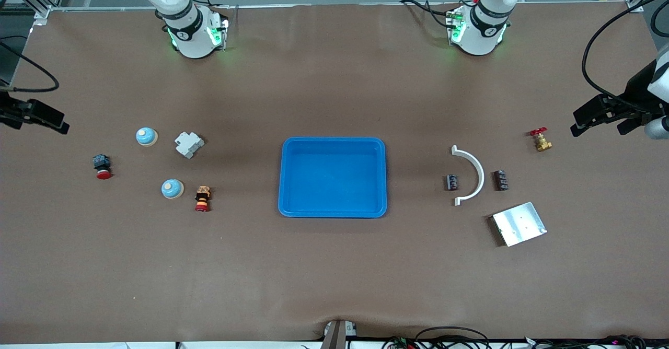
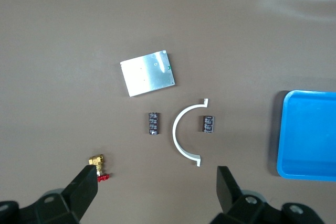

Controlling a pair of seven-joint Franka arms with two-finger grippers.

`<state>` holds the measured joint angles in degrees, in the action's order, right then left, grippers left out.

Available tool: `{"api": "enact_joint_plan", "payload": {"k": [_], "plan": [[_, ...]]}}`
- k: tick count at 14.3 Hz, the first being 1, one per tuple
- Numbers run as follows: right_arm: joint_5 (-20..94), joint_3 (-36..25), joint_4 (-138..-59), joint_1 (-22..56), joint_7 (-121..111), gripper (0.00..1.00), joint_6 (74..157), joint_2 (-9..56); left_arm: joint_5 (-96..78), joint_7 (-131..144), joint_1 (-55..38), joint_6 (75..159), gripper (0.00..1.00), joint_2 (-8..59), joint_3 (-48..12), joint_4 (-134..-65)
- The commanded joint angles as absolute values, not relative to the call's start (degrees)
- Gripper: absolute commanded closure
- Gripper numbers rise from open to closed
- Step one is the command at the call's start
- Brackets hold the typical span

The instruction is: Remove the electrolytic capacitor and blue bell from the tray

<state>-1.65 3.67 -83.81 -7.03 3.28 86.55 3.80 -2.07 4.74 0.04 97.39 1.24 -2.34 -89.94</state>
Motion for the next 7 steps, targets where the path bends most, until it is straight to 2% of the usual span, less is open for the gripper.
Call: {"api": "enact_joint_plan", "payload": {"k": [1, 7], "plan": [[-0.70, 4.04, -84.02, -8.00, 2.46, 0.00, 84.91, 1.67, -1.05, 5.62, 0.26, 97.03, 0.00, 1.41, -2.81, -89.12], [1.23, 3.52, -85.52, -8.09, 2.64, 0.00, 84.38, -0.96, -0.97, 5.54, 0.26, 97.03, 0.00, 1.76, -2.72, -89.12]]}}
